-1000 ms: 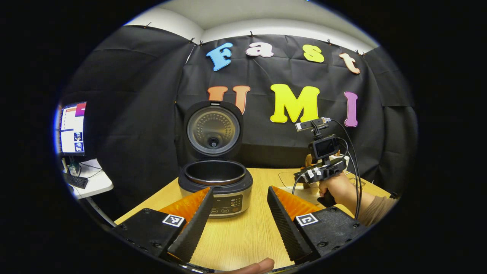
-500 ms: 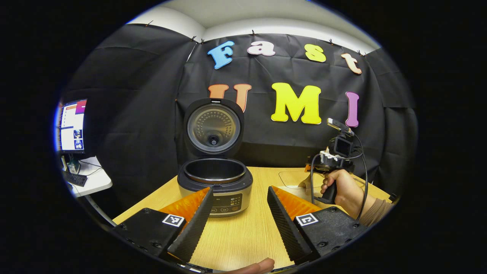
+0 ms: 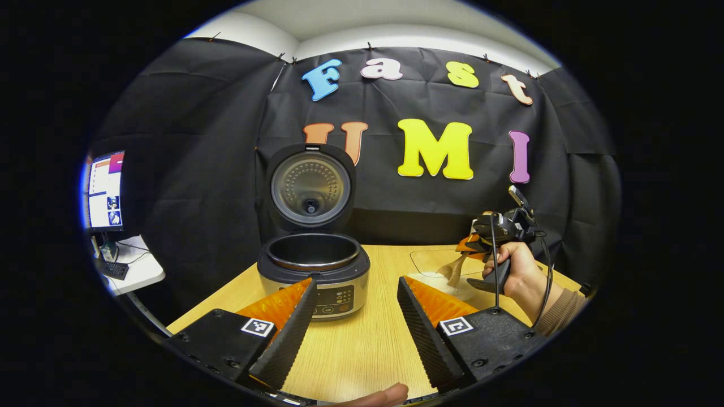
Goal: Close the left gripper, press the button to open the rice cooker; take a wooden spoon from the chopstick holder with the right hand, scoop a spoonful of rice and pour it into the rice cooker, then put the wooden spoon back into the chopstick holder.
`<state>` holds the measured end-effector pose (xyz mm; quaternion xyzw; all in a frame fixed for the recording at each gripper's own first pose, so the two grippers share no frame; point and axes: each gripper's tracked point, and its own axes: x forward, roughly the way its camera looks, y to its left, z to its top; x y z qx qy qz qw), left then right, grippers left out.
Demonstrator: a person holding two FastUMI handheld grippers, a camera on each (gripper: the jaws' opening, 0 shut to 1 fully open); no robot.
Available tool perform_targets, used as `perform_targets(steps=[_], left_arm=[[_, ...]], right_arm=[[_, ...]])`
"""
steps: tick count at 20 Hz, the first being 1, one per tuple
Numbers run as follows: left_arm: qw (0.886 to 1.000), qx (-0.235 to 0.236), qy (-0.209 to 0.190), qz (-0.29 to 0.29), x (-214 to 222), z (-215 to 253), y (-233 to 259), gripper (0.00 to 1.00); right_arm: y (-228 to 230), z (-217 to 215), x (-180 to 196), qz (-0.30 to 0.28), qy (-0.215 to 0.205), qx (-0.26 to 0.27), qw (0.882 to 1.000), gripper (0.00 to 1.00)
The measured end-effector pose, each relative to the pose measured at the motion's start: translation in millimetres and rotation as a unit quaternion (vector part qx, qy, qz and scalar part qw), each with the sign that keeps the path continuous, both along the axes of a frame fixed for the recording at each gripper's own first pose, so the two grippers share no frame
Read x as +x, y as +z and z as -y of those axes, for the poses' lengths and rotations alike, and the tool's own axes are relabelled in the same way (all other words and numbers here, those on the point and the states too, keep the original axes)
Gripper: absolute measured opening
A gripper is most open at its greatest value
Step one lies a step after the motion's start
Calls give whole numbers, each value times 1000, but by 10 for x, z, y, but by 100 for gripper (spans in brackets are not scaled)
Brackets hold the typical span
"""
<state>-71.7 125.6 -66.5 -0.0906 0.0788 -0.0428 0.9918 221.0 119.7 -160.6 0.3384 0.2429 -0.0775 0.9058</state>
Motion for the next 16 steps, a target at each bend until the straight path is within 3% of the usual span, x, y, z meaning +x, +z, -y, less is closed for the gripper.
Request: perform_targets(steps=[7,11,16], left_arm=[[1000,3,-1,-5,10,0,-49,90],[999,38,13,-1,32,-51,-50,90],[999,51,2,7,45,-39,-62,90]], right_arm=[[-43,138,-45,13,-30,127,991,4],[108,164,-78,38,-31,169,984,3],[462,273,-124,93,-53,259,960,4]])
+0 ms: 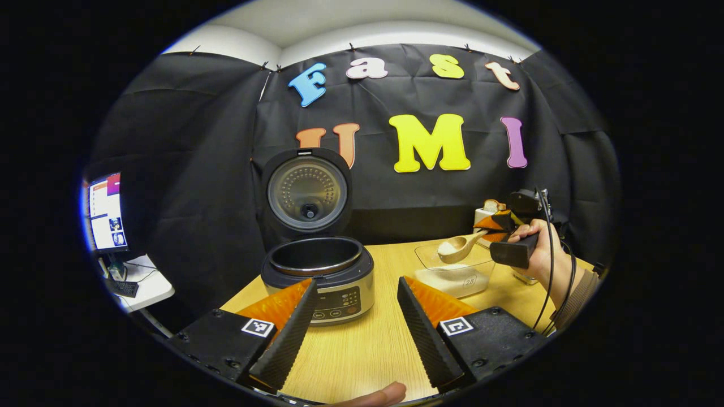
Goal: Close the left gripper, press the button to open the rice cooker; take a wooden spoon from the chopstick holder with the right hand, scoop a spoonful of rice and pour it into the rice cooker, then put the wooden spoon back into the chopstick holder.
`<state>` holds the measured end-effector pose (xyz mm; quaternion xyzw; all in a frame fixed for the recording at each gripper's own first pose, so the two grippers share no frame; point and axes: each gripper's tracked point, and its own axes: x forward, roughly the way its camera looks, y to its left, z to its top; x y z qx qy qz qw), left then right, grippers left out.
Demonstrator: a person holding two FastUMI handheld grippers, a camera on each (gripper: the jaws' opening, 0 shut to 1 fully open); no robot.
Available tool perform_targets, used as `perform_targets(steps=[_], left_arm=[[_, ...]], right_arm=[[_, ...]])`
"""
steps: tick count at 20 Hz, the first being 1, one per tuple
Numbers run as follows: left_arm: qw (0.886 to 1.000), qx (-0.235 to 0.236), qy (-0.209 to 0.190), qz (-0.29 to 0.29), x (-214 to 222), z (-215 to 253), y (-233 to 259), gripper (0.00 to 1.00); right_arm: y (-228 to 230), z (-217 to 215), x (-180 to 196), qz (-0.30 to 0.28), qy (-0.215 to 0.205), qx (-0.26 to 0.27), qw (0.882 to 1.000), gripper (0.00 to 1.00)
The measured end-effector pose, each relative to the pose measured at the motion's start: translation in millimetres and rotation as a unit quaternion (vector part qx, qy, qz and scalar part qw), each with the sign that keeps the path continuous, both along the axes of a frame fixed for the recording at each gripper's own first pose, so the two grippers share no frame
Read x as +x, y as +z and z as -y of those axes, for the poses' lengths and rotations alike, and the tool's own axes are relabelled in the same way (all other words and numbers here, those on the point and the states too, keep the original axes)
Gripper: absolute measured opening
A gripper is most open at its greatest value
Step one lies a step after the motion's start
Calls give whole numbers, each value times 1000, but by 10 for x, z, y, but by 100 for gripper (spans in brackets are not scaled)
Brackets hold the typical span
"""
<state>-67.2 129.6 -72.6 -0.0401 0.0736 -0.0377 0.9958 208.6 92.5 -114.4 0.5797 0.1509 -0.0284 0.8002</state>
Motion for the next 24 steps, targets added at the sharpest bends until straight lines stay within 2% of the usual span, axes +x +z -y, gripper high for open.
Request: perform_targets(steps=[4,7,10,16,24], left_arm=[[1000,2,9,1,-15,-89,11,90],[1000,-8,-1,4,-21,-49,33,90],[1000,-7,-4,10,-24,-52,60,90],[1000,-1,12,-1,1,-187,-24,90],[999,-14,46,-5,-36,-561,-40,90]], right_arm=[[84,60,-16,4,-13,54,998,3],[185,-10,8,12,-9,128,992,3],[267,-97,41,9,-15,170,985,3],[546,-602,72,24,19,182,983,3],[554,-1451,59,6,77,174,982,3]])
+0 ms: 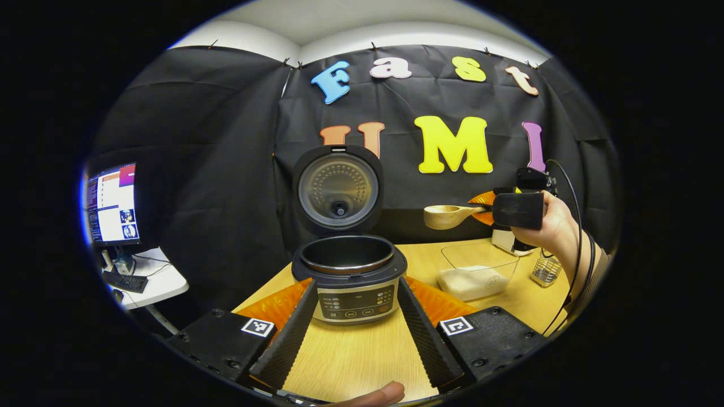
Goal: Close the left gripper, press the button to open the rice cooker; take a wooden spoon from the chopstick holder with the right hand, scoop a spoonful of rice and pour it into the rice cooker, then put the wooden spoon back into the chopstick holder.
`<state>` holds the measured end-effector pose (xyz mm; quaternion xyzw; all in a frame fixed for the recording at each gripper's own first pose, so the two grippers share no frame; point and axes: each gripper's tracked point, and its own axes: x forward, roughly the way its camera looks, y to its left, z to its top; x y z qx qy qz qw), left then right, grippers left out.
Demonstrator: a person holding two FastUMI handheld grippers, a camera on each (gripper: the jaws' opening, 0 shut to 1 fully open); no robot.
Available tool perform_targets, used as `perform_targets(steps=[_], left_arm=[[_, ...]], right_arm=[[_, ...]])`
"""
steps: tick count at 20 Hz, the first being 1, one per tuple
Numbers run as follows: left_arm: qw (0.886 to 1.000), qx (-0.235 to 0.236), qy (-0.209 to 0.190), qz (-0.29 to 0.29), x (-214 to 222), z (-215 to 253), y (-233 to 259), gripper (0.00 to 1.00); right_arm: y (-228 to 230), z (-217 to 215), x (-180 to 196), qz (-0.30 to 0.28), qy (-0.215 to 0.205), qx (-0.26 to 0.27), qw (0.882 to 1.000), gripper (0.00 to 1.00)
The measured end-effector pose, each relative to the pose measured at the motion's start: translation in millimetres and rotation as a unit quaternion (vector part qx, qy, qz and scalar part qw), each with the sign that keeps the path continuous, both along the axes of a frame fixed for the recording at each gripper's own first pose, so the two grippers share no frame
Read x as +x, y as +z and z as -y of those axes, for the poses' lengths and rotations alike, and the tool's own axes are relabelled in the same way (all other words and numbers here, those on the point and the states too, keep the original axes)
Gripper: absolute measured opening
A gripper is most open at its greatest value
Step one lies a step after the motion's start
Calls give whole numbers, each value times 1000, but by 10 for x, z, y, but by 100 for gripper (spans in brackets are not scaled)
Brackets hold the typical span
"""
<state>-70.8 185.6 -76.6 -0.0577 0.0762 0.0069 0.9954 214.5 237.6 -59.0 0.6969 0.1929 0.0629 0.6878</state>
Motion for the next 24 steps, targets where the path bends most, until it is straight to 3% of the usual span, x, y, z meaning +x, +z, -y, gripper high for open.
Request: perform_targets(steps=[4,11,16,24], left_arm=[[1000,-14,12,-8,-3,-167,-62,90],[999,-33,17,-11,-2,-264,-85,90],[999,-34,12,0,-43,-276,-12,90],[999,-38,13,6,-96,-363,6,90]], right_arm=[[14,-427,26,-2,26,-26,999,3],[51,-1259,58,16,80,-175,981,3],[109,-1663,84,49,113,-318,940,3],[210,-1807,149,90,124,-454,878,3]])
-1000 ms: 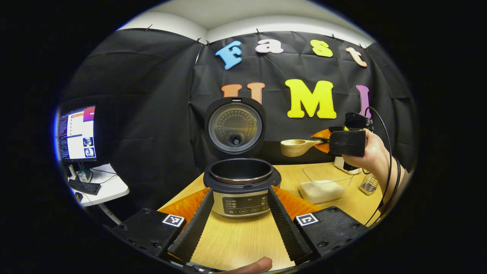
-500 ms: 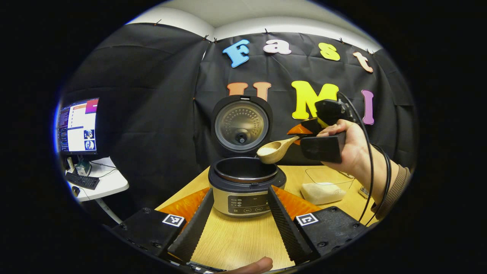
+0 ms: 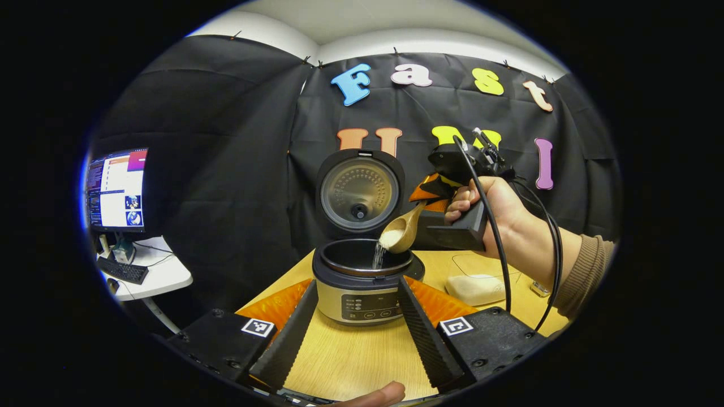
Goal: Close the left gripper, press the button to open the rice cooker; take a wooden spoon from the chopstick holder with the right hand, scoop a spoonful of rice and pour it into the rice cooker, then put the wooden spoon back into the chopstick holder.
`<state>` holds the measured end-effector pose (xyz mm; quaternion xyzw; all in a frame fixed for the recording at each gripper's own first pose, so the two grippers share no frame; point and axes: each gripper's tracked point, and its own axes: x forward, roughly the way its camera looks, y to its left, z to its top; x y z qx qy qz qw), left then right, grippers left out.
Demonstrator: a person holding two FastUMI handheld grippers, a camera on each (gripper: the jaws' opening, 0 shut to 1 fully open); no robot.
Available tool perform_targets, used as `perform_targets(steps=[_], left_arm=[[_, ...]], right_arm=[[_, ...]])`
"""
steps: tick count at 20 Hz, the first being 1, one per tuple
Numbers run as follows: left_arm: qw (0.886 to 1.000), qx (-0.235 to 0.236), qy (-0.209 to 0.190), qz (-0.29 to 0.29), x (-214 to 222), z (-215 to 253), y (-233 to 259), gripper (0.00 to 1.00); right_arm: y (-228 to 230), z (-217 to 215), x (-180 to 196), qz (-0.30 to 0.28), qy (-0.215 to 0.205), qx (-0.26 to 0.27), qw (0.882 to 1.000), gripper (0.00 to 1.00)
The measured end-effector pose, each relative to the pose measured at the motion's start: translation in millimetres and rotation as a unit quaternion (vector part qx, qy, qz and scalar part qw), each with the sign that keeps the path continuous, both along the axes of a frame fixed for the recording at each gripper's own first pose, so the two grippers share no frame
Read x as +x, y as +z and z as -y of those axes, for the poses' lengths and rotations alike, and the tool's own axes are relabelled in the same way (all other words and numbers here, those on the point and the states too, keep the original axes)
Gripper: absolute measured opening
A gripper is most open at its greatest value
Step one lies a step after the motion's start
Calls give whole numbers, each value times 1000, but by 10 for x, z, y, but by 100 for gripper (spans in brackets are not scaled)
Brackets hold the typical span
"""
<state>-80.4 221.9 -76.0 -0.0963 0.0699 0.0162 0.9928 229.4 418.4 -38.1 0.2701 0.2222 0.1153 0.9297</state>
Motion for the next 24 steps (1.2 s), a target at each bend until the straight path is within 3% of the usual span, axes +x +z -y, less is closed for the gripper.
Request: perform_targets(steps=[4,8,13,24], left_arm=[[1000,-5,0,1,-16,-33,9,90],[1000,-8,2,0,-9,-61,-6,90],[1000,-7,7,-6,-2,-87,-34,90],[1000,-12,15,-11,-1,-159,-54,91]], right_arm=[[75,-91,56,28,16,-56,998,3],[142,-235,38,70,32,-131,988,2],[326,-518,-97,142,67,-240,958,2],[731,-931,-380,245,125,-377,884,3]])
